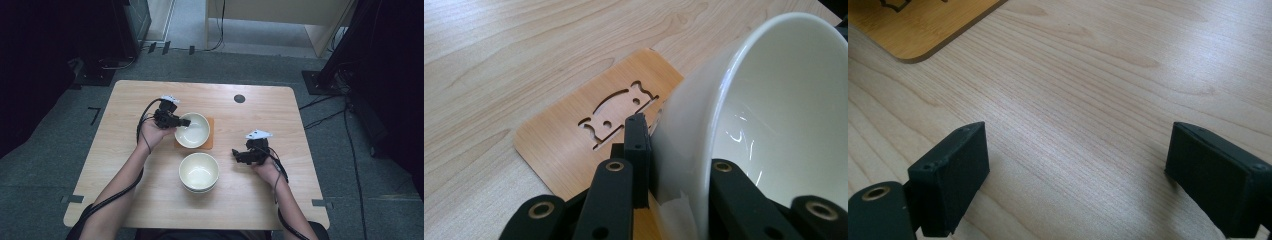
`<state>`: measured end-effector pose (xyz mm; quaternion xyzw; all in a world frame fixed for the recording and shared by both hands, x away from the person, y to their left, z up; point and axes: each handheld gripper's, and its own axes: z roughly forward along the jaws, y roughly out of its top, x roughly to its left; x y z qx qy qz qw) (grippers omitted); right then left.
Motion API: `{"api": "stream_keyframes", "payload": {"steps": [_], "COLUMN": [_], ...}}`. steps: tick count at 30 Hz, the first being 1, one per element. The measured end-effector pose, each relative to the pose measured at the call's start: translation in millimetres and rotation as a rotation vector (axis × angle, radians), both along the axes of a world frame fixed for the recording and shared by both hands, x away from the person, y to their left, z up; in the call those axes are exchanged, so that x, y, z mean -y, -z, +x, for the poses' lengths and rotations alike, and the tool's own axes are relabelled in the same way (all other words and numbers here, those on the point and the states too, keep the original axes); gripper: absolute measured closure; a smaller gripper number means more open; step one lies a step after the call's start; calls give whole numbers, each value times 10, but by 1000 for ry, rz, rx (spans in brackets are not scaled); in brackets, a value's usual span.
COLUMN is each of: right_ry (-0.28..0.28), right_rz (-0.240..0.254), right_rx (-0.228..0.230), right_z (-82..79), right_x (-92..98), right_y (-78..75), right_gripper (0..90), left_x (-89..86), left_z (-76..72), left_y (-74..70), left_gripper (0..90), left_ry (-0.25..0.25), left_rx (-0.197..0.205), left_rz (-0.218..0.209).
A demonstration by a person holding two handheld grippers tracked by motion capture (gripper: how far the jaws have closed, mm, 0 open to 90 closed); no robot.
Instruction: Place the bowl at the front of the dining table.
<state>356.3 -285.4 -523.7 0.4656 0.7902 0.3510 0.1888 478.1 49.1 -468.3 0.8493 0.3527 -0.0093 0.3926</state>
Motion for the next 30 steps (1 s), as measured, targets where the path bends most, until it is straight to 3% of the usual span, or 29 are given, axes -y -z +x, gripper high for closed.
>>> {"api": "stream_keyframes", "payload": {"steps": [13,30], "right_ry": [-1,-4], "right_rz": [1,0], "right_rx": [1,1], "right_z": [0,-1], "right_x": [-1,-2], "right_y": [1,1], "right_gripper": [96,96], "left_x": [9,-12], "left_z": [25,59], "left_y": [79,106], "left_gripper": [808,794], "left_ry": [-40,-79], "left_rx": [-16,-37], "left_rz": [13,-21]}}
